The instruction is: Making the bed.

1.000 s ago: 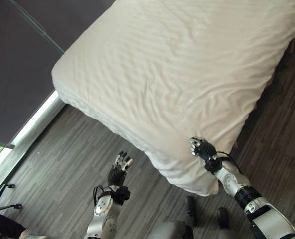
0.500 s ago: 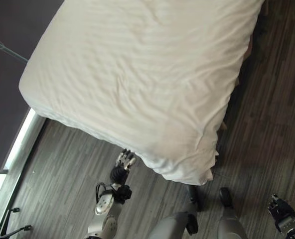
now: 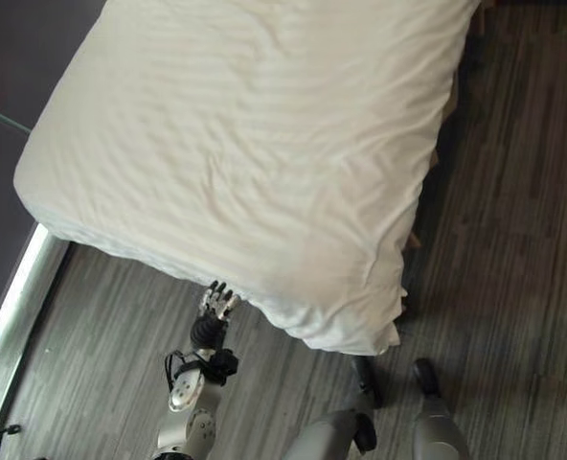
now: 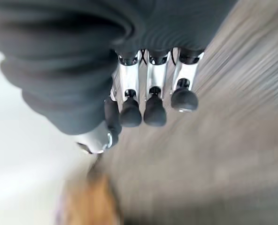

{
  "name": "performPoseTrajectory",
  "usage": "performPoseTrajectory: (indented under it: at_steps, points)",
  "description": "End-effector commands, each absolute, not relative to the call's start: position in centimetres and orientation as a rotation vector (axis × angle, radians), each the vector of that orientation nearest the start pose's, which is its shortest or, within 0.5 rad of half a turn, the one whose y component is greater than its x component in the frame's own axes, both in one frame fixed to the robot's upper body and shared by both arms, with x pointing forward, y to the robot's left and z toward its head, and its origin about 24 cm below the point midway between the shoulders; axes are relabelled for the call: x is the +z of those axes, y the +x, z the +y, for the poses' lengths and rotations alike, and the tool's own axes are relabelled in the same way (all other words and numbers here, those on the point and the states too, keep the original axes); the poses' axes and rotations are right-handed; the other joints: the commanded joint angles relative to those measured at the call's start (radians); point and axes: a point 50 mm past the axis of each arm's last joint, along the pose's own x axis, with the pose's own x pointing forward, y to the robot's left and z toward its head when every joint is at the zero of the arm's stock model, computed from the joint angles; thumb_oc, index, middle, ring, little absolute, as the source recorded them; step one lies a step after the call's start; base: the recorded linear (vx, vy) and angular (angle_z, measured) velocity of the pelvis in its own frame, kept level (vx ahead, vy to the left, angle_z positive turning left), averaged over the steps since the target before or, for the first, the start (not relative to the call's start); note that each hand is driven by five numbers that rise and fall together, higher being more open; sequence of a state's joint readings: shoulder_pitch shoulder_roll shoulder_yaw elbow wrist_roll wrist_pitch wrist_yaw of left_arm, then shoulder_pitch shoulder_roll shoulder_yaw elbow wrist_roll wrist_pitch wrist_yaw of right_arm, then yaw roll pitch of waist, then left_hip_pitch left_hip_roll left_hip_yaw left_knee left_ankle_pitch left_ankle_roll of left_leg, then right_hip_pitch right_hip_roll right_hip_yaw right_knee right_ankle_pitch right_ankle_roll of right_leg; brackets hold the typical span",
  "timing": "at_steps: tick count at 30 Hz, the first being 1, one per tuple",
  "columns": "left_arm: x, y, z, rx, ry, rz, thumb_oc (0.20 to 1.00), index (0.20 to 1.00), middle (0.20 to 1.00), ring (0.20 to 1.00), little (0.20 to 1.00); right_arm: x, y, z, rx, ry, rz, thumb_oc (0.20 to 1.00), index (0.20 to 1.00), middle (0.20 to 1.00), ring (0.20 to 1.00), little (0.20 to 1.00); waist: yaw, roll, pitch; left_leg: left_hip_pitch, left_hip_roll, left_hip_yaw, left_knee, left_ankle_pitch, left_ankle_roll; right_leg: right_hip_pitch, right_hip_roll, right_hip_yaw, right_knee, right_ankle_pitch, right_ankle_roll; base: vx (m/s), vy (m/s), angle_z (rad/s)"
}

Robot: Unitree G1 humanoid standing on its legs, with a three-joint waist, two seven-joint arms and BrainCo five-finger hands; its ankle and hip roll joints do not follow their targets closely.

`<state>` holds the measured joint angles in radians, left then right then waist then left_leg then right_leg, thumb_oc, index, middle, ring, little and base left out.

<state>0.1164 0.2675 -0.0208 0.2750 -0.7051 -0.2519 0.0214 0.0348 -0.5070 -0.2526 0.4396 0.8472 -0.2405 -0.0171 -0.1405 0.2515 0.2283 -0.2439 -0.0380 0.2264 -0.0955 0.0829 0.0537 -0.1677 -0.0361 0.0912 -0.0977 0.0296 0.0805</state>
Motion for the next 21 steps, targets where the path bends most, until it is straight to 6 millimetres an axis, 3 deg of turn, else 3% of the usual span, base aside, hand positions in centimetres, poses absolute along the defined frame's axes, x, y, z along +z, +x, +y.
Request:
performPoseTrajectory:
  at_steps: [1, 2, 3, 4, 5, 7, 8, 10, 11, 13, 14, 15, 17, 21]
  points:
    - [-1.6, 21.7, 23.3, 0.262, -0.437, 0.070, 1.000, 1.000, 1.000, 1.000, 1.000, 0.8, 20.7, -32.6, -0.339, 0.190, 0.097, 0.200, 0.200, 0.200, 0.200, 0.200, 0.027, -0.026, -0.059, 0.081, -0.011, 0.020, 0.008, -0.106, -0.040, -0.051, 0.009, -0.042, 0.010, 0.023, 0.016, -0.01, -0.014, -0.14]
    - [-1.7, 21.6, 23.3, 0.254, -0.428, 0.076, 1.000, 1.000, 1.000, 1.000, 1.000, 0.4, 20.7, -31.5, -0.281, 0.175, 0.129, 0.200, 0.200, 0.200, 0.200, 0.200, 0.032, -0.036, -0.064, 0.084, -0.009, 0.024, 0.008, -0.106, -0.041, -0.050, 0.010, -0.043, 0.010, 0.024, 0.016, -0.01, -0.015, -0.10]
    - [-1.7, 21.4, 23.3, 0.243, -0.423, 0.077, 1.000, 1.000, 1.000, 1.000, 1.000, -0.7, 21.0, -28.6, -0.091, 0.094, 0.214, 0.200, 0.200, 0.200, 0.200, 0.200, 0.040, -0.052, -0.067, 0.093, -0.007, 0.026, 0.008, -0.106, -0.042, -0.040, 0.011, -0.047, 0.010, 0.023, 0.016, 0.00, 0.000, 0.00]
    - [-1.7, 21.4, 23.4, 0.243, -0.423, 0.077, 1.000, 1.000, 1.000, 1.000, 1.000, -0.7, 21.0, -28.6, -0.091, 0.094, 0.214, 0.200, 0.200, 0.200, 0.200, 0.200, 0.042, -0.053, -0.068, 0.091, -0.007, 0.027, 0.008, -0.106, -0.042, -0.043, 0.012, -0.046, 0.010, 0.024, 0.016, -0.03, -0.001, -0.03]
    - [-1.8, 21.4, 23.2, 0.240, -0.419, 0.079, 1.000, 1.000, 1.000, 1.000, 1.000, -1.8, 21.3, -26.0, 0.033, 0.107, 0.269, 0.200, 0.200, 0.200, 0.200, 0.200, 0.058, -0.062, -0.072, 0.095, -0.005, 0.032, 0.008, -0.105, -0.043, -0.039, 0.012, -0.047, 0.010, 0.025, 0.016, 0.00, 0.000, 0.00]
    - [-1.7, 21.5, 23.0, 0.237, -0.419, 0.080, 1.000, 1.000, 1.000, 1.000, 1.000, -2.7, 21.8, -23.6, 0.134, 0.128, 0.310, 0.200, 0.200, 0.200, 0.200, 0.200, 0.073, -0.065, -0.071, 0.098, -0.005, 0.034, 0.008, -0.104, -0.043, -0.037, 0.013, -0.048, 0.010, 0.025, 0.016, -0.02, 0.002, -0.04]
    - [-1.8, 21.4, 22.9, 0.241, -0.424, 0.078, 1.000, 1.000, 1.000, 1.000, 1.000, -3.3, 22.6, -20.9, 0.253, 0.099, 0.342, 0.200, 0.200, 0.200, 0.200, 0.200, 0.091, -0.064, -0.070, 0.098, -0.004, 0.035, 0.008, -0.103, -0.044, -0.038, 0.013, -0.050, 0.010, 0.026, 0.017, -0.03, 0.006, -0.12]
    - [-1.9, 21.3, 22.9, 0.245, -0.424, 0.084, 1.000, 1.000, 1.000, 1.000, 1.000, -3.3, 22.9, -19.9, 0.296, 0.084, 0.343, 0.200, 0.200, 0.200, 0.200, 0.200, 0.099, -0.062, -0.069, 0.097, -0.003, 0.036, 0.008, -0.102, -0.044, -0.039, 0.012, -0.052, 0.010, 0.025, 0.017, -0.01, 0.001, -0.06]
    - [-1.7, 21.4, 22.7, 0.248, -0.436, 0.074, 1.000, 1.000, 1.000, 1.000, 1.000, -2.9, 24.0, -18.0, 0.361, 0.085, 0.328, 0.200, 0.200, 0.200, 0.200, 0.200, 0.111, -0.057, -0.065, 0.091, -0.003, 0.039, 0.008, -0.099, -0.044, -0.046, 0.012, -0.052, 0.010, 0.028, 0.017, 0.00, 0.000, 0.00]
    - [-1.8, 21.4, 22.5, 0.247, -0.442, 0.073, 1.000, 1.000, 1.000, 1.000, 1.000, -2.8, 24.4, -16.9, 0.407, 0.077, 0.321, 0.200, 0.200, 0.200, 0.200, 0.200, 0.118, -0.056, -0.063, 0.090, -0.002, 0.042, 0.008, -0.099, -0.044, -0.048, 0.013, -0.052, 0.010, 0.029, 0.017, -0.01, 0.008, -0.03]
    - [-2.1, 21.3, 22.3, 0.249, -0.442, 0.089, 1.000, 1.000, 1.000, 1.000, 1.000, -2.5, 25.2, -14.7, 0.493, 0.047, 0.316, 0.200, 0.200, 0.200, 0.200, 0.200, 0.132, -0.051, -0.061, 0.088, -0.001, 0.048, 0.008, -0.097, -0.045, -0.052, 0.014, -0.054, 0.010, 0.031, 0.018, -0.01, 0.012, -0.10]
    - [-2.1, 21.3, 22.3, 0.249, -0.442, 0.089, 1.000, 1.000, 1.000, 1.000, 1.000, -2.5, 25.2, -14.7, 0.494, 0.047, 0.315, 0.200, 0.200, 0.200, 0.200, 0.200, 0.132, -0.052, -0.061, 0.088, -0.001, 0.048, 0.008, -0.097, -0.045, -0.052, 0.014, -0.054, 0.010, 0.031, 0.018, -0.02, 0.018, -0.07]
    - [-2.1, 21.2, 22.4, 0.256, -0.436, 0.086, 1.000, 1.000, 1.000, 1.000, 1.000, -1.9, 26.2, -12.0, 0.625, -0.055, 0.297, 0.200, 0.200, 0.200, 0.200, 0.200, 0.152, -0.049, -0.059, 0.085, 0.002, 0.056, 0.008, -0.095, -0.048, -0.057, 0.014, -0.057, 0.010, 0.036, 0.020, -0.01, 0.007, -0.02]
    - [-1.8, 21.4, 22.7, 0.268, -0.424, 0.072, 1.000, 1.000, 1.000, 1.000, 1.000, -1.4, 26.4, -9.8, 0.736, -0.110, 0.281, 0.200, 0.200, 0.200, 0.200, 0.200, 0.163, -0.053, -0.058, 0.084, 0.005, 0.065, 0.008, -0.094, -0.051, -0.060, 0.015, -0.056, 0.010, 0.038, 0.020, -0.01, 0.007, -0.04]
